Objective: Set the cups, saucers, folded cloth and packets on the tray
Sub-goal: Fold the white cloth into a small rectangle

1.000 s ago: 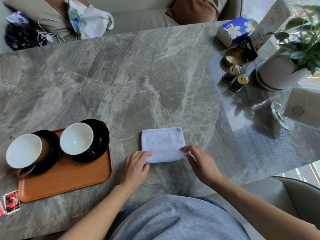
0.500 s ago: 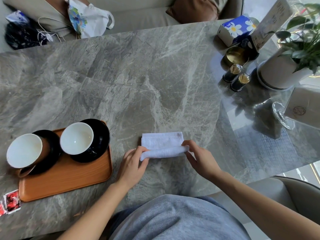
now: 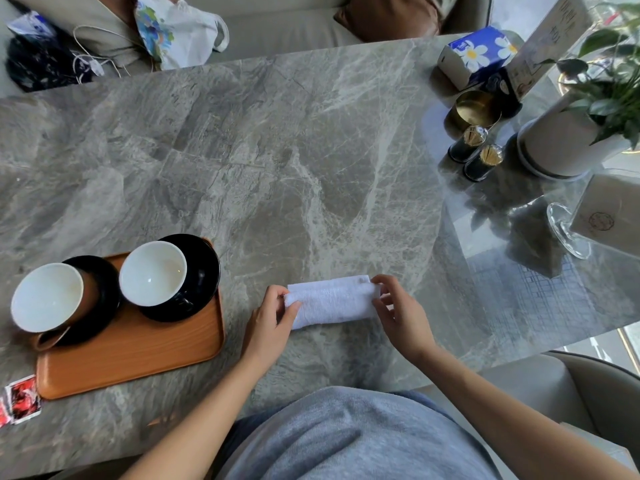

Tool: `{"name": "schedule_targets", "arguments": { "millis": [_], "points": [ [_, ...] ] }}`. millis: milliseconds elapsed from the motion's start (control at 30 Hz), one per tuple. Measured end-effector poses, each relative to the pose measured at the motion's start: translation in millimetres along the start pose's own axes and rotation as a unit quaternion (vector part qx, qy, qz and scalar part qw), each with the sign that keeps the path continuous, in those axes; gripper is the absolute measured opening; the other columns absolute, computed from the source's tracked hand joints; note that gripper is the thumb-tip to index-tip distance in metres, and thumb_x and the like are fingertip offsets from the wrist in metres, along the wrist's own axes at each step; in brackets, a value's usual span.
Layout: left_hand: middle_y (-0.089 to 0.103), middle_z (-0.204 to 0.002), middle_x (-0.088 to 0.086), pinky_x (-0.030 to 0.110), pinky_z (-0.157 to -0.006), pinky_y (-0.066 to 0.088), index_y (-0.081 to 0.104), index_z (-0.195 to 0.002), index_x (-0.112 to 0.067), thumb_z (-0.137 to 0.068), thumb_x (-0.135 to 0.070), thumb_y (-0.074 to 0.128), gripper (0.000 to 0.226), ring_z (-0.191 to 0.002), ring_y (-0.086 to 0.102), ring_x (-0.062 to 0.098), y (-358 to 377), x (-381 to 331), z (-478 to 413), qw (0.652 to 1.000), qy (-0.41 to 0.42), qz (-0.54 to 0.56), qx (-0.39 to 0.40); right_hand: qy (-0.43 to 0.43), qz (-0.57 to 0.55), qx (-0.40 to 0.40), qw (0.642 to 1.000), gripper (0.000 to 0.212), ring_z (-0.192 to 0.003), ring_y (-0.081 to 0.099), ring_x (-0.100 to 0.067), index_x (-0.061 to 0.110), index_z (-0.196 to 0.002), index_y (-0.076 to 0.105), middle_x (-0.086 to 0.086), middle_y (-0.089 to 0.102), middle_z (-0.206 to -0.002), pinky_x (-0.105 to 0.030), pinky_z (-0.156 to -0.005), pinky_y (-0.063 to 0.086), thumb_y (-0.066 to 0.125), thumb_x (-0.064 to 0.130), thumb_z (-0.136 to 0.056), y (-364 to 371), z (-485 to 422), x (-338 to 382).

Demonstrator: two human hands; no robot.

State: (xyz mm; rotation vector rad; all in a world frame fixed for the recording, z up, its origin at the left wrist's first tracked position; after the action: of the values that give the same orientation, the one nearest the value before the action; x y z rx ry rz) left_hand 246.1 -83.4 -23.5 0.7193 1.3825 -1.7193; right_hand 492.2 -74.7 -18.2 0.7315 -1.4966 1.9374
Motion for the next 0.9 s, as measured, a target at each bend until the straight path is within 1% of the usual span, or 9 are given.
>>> {"name": "schedule_targets", "arguments": {
  "millis": [200, 333, 433, 500, 600, 700, 767, 833, 900],
  "points": [
    [0.046, -0.067, -0.005, 0.027, -0.056, 0.034, 0.045, -0.090, -0.015, -0.090, -0.018, 0.057, 0.012, -0.057, 0.040, 0.008, 9.0, 10.9, -2.1, 0.996, -0.060, 0.071, -0.011, 0.030, -0.011, -0.003, 0.999, 0.037, -0.078, 0.058, -0.004, 0.039, -0.123, 0.036, 0.012, 0.057, -0.096, -0.029, -0.063, 0.045, 0.047, 0.020, -0.093, 7.7, -2.9, -6.4],
    [0.054, -0.078, 0.007, 0.027, -0.061, 0.038, 0.045, -0.094, -0.011, -0.089, -0.013, 0.058, 0.014, -0.068, 0.047, 0.016, 11.2, 12.9, -3.0, 0.991, -0.083, 0.103, -0.024, -0.002, 0.027, 0.000, 1.000, 0.039, -0.078, 0.057, -0.007, 0.041, -0.124, 0.036, 0.017, 0.051, -0.114, -0.031, -0.059, 0.049, 0.046, 0.018, -0.093, 9.1, -4.8, -1.9],
    [0.057, -0.085, 0.016, 0.028, -0.063, 0.039, 0.045, -0.095, -0.013, -0.089, -0.014, 0.058, 0.014, -0.070, 0.049, 0.018, 12.2, 16.0, -3.3, 0.990, -0.091, 0.102, -0.027, -0.023, 0.047, 0.008, 0.999, 0.036, -0.078, 0.058, -0.011, 0.042, -0.119, 0.040, 0.017, 0.046, -0.114, -0.036, -0.056, 0.052, 0.044, 0.015, -0.094, 10.9, -5.6, -0.1],
    [0.056, -0.085, 0.015, 0.028, -0.063, 0.039, 0.046, -0.094, -0.016, -0.089, -0.014, 0.058, 0.014, -0.070, 0.050, 0.019, 13.2, 17.9, -4.7, 0.990, -0.096, 0.094, -0.029, -0.022, 0.050, 0.010, 0.998, 0.036, -0.077, 0.057, -0.011, 0.040, -0.118, 0.042, 0.015, 0.046, -0.113, -0.036, -0.056, 0.052, 0.044, 0.014, -0.094, 12.1, -6.6, -0.6],
    [0.054, -0.078, 0.004, 0.027, -0.063, 0.040, 0.046, -0.092, -0.020, -0.088, -0.012, 0.058, 0.015, -0.067, 0.049, 0.016, 15.0, 18.1, -6.4, 0.990, -0.097, 0.089, -0.041, -0.016, 0.047, 0.012, 0.999, 0.037, -0.076, 0.055, -0.011, 0.038, -0.120, 0.044, 0.011, 0.047, -0.116, -0.034, -0.057, 0.050, 0.044, 0.011, -0.094, 13.7, -9.1, -2.0],
    [0.052, -0.073, -0.004, 0.030, -0.060, 0.041, 0.047, -0.091, -0.021, -0.088, -0.013, 0.058, 0.014, -0.063, 0.048, 0.014, 15.1, 17.8, -5.2, 0.992, -0.093, 0.060, -0.059, -0.016, 0.052, 0.013, 0.998, 0.040, -0.081, 0.056, -0.012, 0.032, -0.128, 0.047, 0.008, 0.048, -0.118, -0.028, -0.059, 0.047, 0.045, 0.011, -0.094, 15.3, -11.7, -2.2],
    [0.051, -0.070, -0.009, 0.030, -0.058, 0.040, 0.049, -0.092, -0.020, -0.087, -0.014, 0.059, 0.013, -0.061, 0.049, 0.012, 14.0, 15.4, -4.3, 0.995, -0.071, 0.006, -0.063, -0.012, 0.067, 0.008, 0.998, 0.042, -0.085, 0.058, -0.016, 0.027, -0.134, 0.047, 0.004, 0.049, -0.120, -0.032, -0.060, 0.050, 0.045, 0.012, -0.095, 15.5, -12.7, -2.9],
    [0.052, -0.078, -0.007, 0.029, -0.064, 0.038, 0.052, -0.095, -0.017, -0.085, -0.014, 0.060, 0.013, -0.070, 0.051, 0.015, 12.1, 10.7, -4.3, 0.996, -0.040, -0.043, -0.062, -0.015, 0.091, 0.001, 0.996, 0.044, -0.086, 0.059, -0.019, 0.027, -0.136, 0.046, 0.002, 0.050, -0.122, -0.036, -0.057, 0.052, 0.046, 0.012, -0.095, 15.4, -13.2, -2.7],
    [0.056, -0.095, 0.000, 0.029, -0.076, 0.038, 0.057, -0.101, -0.014, -0.084, -0.014, 0.062, 0.018, -0.088, 0.053, 0.021, 10.6, 5.8, -6.0, 0.991, -0.008, -0.116, -0.064, -0.025, 0.111, -0.003, 0.993, 0.045, -0.087, 0.059, -0.020, 0.026, -0.137, 0.046, 0.000, 0.051, -0.123, -0.033, -0.053, 0.050, 0.047, 0.012, -0.094, 15.4, -14.0, -2.0]
  ]
}}
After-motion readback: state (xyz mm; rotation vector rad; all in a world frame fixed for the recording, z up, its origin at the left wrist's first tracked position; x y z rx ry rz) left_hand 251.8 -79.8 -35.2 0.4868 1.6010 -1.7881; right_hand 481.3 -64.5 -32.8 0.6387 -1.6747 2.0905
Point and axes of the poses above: each hand's wrist, its own z-axis away from the middle knuckle, its own y-axis out of the palm, x = y × z, the point moved 7 cm from there along -z, towards the middle knuckle
